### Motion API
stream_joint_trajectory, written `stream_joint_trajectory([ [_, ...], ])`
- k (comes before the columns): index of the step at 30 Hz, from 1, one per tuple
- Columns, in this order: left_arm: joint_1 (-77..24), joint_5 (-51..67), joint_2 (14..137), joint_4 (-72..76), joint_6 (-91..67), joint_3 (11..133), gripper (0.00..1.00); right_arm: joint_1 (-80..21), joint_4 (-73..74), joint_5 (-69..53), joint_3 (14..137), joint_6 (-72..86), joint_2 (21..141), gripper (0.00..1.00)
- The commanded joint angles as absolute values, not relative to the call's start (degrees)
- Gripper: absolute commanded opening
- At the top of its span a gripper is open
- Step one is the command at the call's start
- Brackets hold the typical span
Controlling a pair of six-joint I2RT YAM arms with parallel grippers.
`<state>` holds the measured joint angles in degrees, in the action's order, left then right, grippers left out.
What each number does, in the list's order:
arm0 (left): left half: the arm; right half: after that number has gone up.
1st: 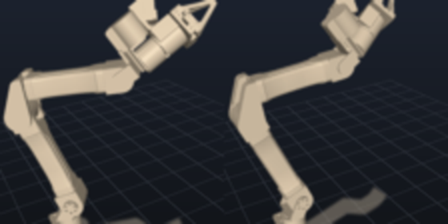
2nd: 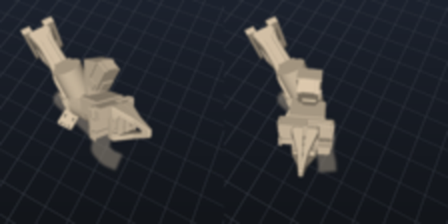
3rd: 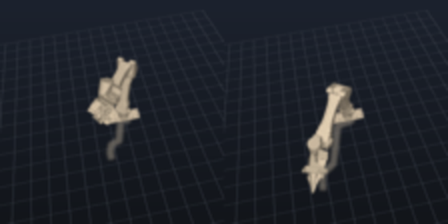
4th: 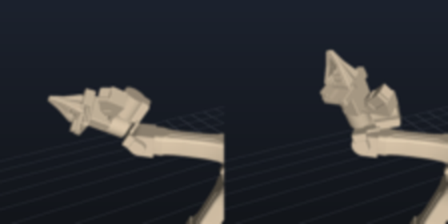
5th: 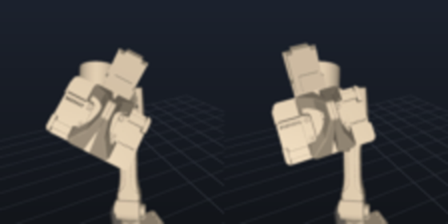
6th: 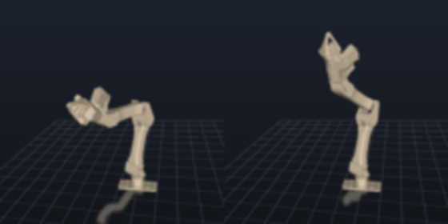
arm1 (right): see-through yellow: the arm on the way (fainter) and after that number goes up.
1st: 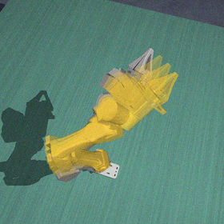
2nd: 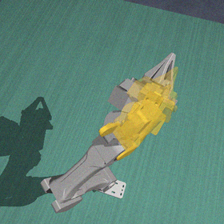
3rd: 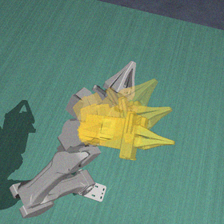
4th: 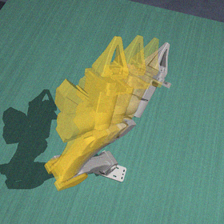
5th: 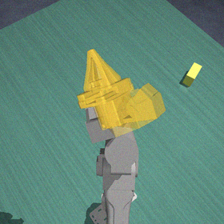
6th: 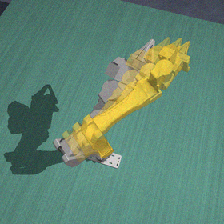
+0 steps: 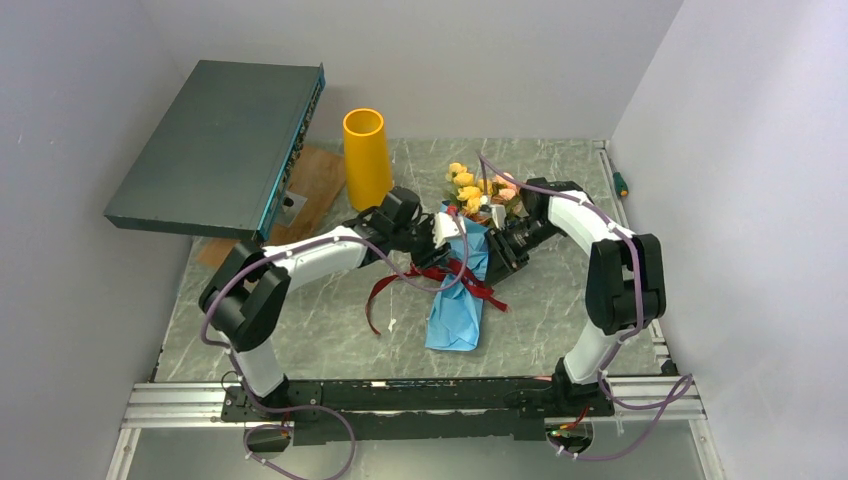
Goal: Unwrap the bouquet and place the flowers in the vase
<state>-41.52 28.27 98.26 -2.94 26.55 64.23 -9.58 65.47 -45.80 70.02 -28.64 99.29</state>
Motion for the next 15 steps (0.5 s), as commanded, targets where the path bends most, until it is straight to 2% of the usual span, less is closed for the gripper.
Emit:
stream_joint_trajectory([
  [1, -42.3, 33.6, 102.6, -3.8, 30.5, 71.4, 0.48, -9.4, 66.0, -49.6, 72.8, -27.2, 96.9, 0.36],
  [7, -43.7, 30.7, 107.1, -5.1, 33.5, 72.6, 0.49, -8.0, 66.7, -49.9, 73.7, -26.9, 97.2, 0.36],
  [11, -43.7, 29.2, 107.8, -6.4, 32.4, 74.2, 0.43, -7.3, 67.0, -49.8, 73.6, -27.3, 97.1, 0.37],
  [15, -43.9, 30.2, 107.8, -7.9, 32.5, 74.4, 0.44, -7.2, 66.9, -49.9, 73.9, -27.2, 97.7, 0.37],
])
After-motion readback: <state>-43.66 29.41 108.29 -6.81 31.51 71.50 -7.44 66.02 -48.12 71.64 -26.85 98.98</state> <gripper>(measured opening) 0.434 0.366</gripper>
